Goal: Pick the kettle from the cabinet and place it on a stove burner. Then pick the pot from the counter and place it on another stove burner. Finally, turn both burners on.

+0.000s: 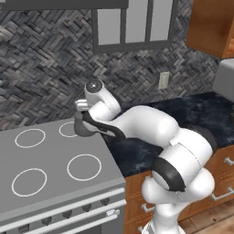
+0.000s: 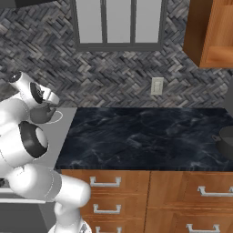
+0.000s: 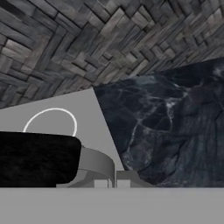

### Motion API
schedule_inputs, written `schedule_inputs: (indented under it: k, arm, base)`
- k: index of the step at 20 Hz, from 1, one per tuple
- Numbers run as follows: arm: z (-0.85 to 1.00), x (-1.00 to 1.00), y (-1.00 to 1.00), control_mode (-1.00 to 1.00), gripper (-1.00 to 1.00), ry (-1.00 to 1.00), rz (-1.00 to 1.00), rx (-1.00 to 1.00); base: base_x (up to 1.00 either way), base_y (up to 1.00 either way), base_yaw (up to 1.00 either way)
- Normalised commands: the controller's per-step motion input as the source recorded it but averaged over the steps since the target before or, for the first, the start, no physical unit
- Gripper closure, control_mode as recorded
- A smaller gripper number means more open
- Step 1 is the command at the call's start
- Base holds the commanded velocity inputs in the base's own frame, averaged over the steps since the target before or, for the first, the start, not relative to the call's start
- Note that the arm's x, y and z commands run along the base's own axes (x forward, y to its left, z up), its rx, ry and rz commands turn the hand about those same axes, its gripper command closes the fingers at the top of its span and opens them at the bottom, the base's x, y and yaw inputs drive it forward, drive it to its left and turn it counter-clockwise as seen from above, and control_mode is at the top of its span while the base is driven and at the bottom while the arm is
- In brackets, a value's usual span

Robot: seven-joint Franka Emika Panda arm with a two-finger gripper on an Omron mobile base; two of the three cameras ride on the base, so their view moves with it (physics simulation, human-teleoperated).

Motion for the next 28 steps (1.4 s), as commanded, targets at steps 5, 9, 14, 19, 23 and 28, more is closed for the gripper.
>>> schedule_inputs:
  k: [5, 9, 14, 19, 23, 28]
  arm:
    - [-0.13, 0.14, 0.0, -1.0, 1.0, 0.01, -0.02, -0.06]
    - [-0.07, 0.12, 0.14, -1.0, 1.0, 0.0, -0.04, -0.06]
    - [-0.04, 0.11, 0.29, -1.0, 1.0, 0.0, 0.0, -0.01]
    - [0.0, 0.21, 0.19, -1.0, 1.0, 0.0, 0.0, 0.0]
    - [-0.01, 0.26, 0.0, -1.0, 1.0, 0.01, 0.0, 0.0]
    - [-0.07, 0.2, 0.0, -1.0, 1.0, 0.02, 0.0, 0.0]
  base:
    - [0.0, 0.0, 0.0]
    - [0.0, 0.0, 0.0]
    - [0.0, 0.0, 0.0]
    - [0.0, 0.0, 0.0]
    - [0.0, 0.0, 0.0]
    - [0.0, 0.0, 0.0]
